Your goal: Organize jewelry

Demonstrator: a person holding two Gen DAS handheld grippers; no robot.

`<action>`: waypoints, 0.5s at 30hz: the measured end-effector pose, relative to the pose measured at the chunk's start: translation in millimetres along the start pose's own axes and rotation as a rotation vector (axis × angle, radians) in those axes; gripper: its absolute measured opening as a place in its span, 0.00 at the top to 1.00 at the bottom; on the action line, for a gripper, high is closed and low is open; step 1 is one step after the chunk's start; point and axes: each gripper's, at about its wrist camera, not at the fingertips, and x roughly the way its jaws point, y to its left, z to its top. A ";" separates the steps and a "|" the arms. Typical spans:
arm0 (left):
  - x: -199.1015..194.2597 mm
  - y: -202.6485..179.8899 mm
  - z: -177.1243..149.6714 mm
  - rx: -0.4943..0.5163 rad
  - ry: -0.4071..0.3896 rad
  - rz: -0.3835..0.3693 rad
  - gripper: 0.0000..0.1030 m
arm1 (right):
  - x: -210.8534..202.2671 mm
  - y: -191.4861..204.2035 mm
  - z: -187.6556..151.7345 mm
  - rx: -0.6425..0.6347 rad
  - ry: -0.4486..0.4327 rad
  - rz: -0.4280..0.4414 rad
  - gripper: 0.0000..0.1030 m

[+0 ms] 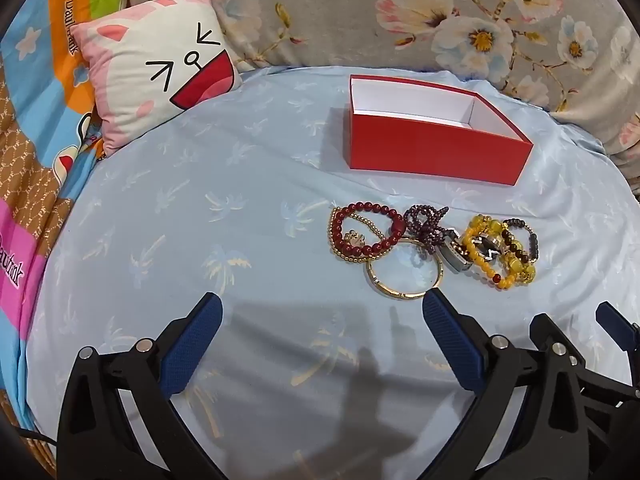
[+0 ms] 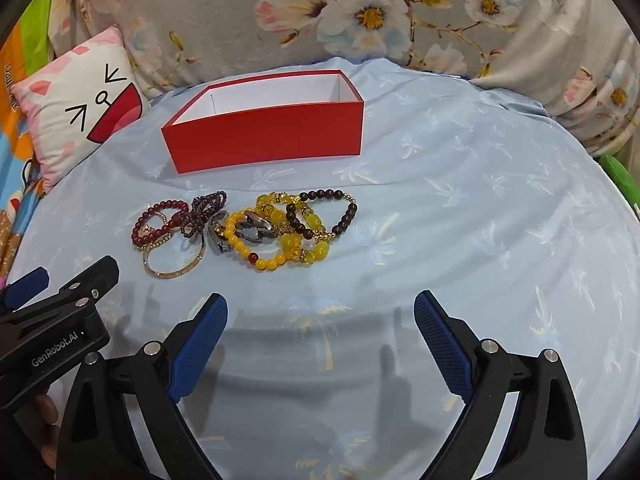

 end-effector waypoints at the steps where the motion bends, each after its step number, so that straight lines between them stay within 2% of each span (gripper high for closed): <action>1: -0.2 0.1 -0.1 -0.003 -0.002 -0.002 0.07 | -0.4 -0.3 -0.4 0.010 -0.009 0.010 0.12; 15: -5.6 -3.1 -3.7 0.019 -0.039 0.016 0.07 | -4.9 -2.3 1.2 0.006 -0.036 -0.004 0.12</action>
